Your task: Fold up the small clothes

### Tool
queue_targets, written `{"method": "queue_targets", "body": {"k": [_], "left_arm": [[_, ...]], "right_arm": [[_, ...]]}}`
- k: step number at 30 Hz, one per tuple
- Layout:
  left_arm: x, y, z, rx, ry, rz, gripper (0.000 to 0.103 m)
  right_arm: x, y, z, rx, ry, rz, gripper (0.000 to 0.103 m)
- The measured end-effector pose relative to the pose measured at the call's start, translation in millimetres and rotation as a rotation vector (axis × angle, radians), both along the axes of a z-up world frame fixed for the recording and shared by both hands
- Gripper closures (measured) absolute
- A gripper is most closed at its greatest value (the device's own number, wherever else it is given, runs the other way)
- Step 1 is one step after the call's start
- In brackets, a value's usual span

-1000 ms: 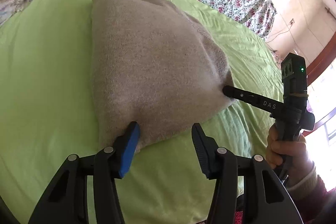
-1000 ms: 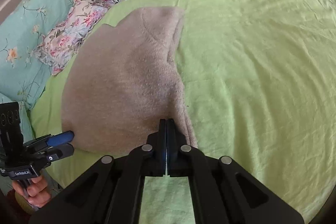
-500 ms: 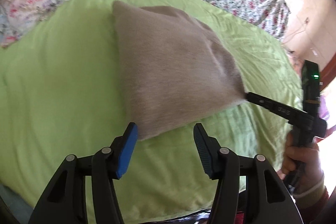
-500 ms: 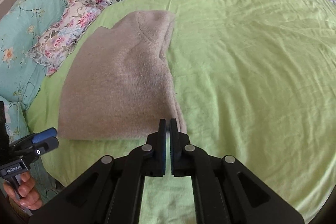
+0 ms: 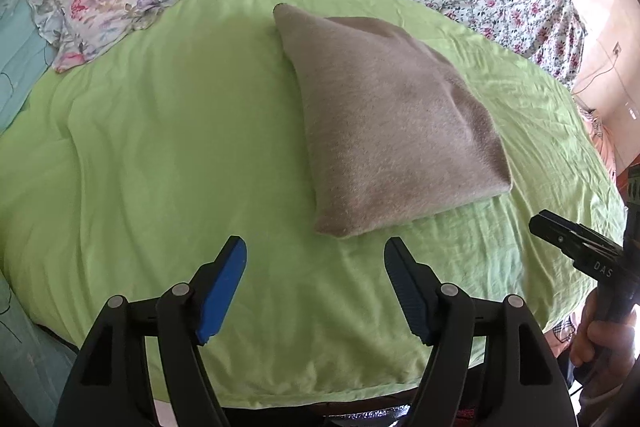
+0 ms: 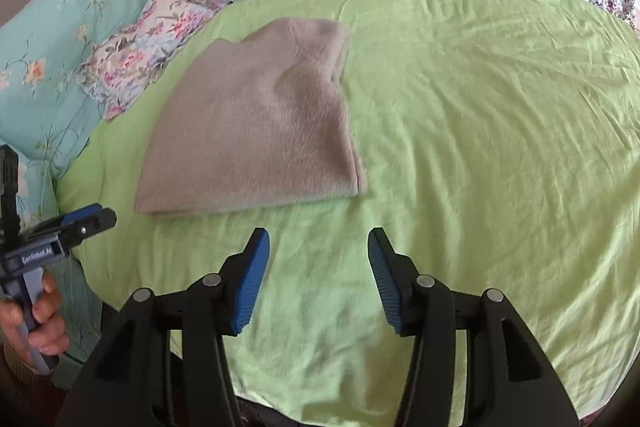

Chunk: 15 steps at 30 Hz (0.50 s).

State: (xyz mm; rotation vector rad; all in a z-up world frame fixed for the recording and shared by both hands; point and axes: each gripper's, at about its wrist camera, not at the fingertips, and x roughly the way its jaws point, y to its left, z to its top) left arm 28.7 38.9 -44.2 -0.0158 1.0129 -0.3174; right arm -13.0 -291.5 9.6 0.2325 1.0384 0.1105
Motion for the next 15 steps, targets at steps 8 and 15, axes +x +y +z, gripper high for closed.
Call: {"method": "queue_targets", "body": {"k": [8, 15], "left_arm": [[16, -4, 3, 0.012, -0.002, -0.005, 0.029], [53, -18, 19, 0.007, -0.051, 0.021, 0.023]], "right_arm": [[18, -1, -3, 0.021, -0.002, 0.015, 0.049], [90, -19, 5, 0.107, -0.064, -0.022, 0.049]]}}
